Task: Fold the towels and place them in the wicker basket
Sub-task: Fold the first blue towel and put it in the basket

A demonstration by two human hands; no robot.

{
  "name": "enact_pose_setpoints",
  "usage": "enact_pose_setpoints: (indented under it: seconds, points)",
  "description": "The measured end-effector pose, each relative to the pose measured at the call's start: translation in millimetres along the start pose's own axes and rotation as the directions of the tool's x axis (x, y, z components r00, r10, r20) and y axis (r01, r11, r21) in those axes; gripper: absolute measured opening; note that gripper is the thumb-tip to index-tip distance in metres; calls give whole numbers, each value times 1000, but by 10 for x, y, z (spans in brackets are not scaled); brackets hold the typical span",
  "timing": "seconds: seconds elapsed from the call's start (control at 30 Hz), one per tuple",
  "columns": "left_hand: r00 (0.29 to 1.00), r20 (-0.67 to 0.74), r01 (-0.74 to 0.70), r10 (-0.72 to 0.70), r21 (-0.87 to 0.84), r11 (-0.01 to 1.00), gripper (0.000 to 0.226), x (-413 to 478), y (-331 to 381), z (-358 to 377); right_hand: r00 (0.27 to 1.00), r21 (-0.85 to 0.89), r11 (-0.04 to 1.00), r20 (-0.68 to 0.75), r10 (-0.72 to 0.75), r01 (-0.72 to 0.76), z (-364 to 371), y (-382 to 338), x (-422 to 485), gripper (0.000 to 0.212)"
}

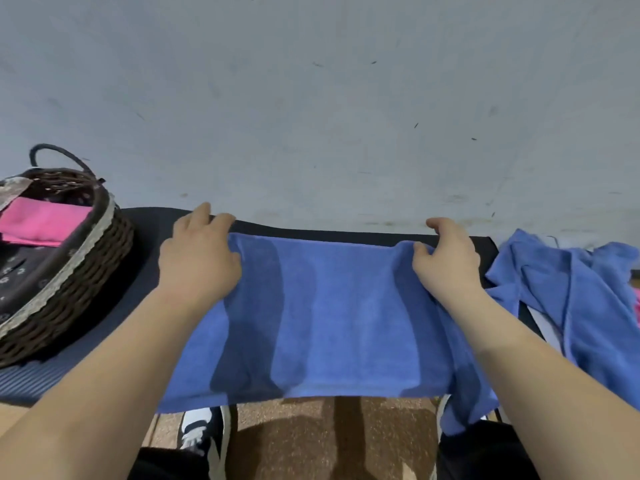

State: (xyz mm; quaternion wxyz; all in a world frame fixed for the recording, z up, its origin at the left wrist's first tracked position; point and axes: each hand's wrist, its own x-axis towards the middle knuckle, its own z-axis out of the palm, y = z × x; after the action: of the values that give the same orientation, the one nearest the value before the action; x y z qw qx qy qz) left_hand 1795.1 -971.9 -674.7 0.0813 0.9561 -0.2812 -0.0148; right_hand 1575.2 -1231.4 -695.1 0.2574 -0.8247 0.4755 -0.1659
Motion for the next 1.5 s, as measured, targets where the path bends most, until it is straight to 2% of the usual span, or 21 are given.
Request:
enact_pose_setpoints:
  seconds: [0.07, 0.13, 0.23, 0.3, 0.4, 0.47, 0.53, 0.57, 0.73, 0.87, 0.93, 1.03, 1.13, 1.23, 1.33, 1.43, 1.5]
  points:
    - [997, -29, -77, 77, 3, 997, 48, -123, 33, -9, 993, 33, 994, 50, -106, 104, 20, -127, -106, 38]
    - [990, 39, -135, 138, -71, 988, 36, -274, 60, 21, 954, 51, 981, 229, -194, 188, 62, -299, -276, 32]
    - [913, 297, -250, 279, -133, 959, 37, -540, 73, 137, 806, 43, 961, 536, -252, 272, 236, -395, -549, 54]
    - [871, 361, -289, 333, -172, 942, 46, -603, 11, 190, 747, -27, 939, 614, -254, 342, 363, -400, -648, 68]
    - [910, 286, -249, 299, -198, 948, 50, -483, -231, 216, 755, -151, 899, 609, -243, 411, 485, -458, -657, 73]
    - [955, 254, -134, 156, -99, 986, 60, -360, -449, 253, 770, -202, 892, 601, -213, 405, 528, -537, -645, 75]
    - [955, 295, 17, -28, 40, 999, 71, -304, -587, 275, 771, -235, 892, 614, -172, 385, 564, -621, -640, 78]
    - [949, 307, 50, -67, 62, 997, 72, -289, -605, 287, 769, -250, 889, 620, -157, 383, 589, -658, -640, 79]
    - [944, 315, -105, 100, -2, 994, 66, -337, -318, 208, 747, -346, 856, 661, -69, 384, 709, -858, -693, 87]
    - [831, 554, -87, 45, 49, 995, 89, -593, -101, 209, 703, -443, 831, 706, 92, 336, 753, -1045, -778, 99]
    - [790, 612, -60, 22, 41, 997, 91, -637, -77, 287, 686, -448, 837, 716, 126, 314, 821, -1100, -791, 108]
    - [823, 564, -90, 67, 13, 996, 87, -539, -276, 391, 718, -411, 863, 691, 83, 295, 955, -1096, -749, 112]
    - [889, 430, -155, 158, -42, 987, 78, -464, -620, 444, 762, -259, 909, 641, -92, 327, 953, -1049, -691, 99]
    - [941, 318, -118, 117, -17, 993, 88, -520, -700, 478, 761, -183, 908, 621, -190, 376, 813, -1025, -655, 88]
    - [943, 297, -144, 148, -33, 989, 92, -678, -556, 527, 736, -327, 859, 672, -82, 394, 638, -982, -723, 89]
    - [922, 353, -166, 157, -5, 986, 88, -787, -547, 588, 662, -442, 806, 745, 86, 393, 543, -859, -889, 96]
    - [924, 351, -163, 153, -1, 987, 87, -769, -604, 597, 656, -433, 808, 751, 77, 400, 555, -756, -985, 98]
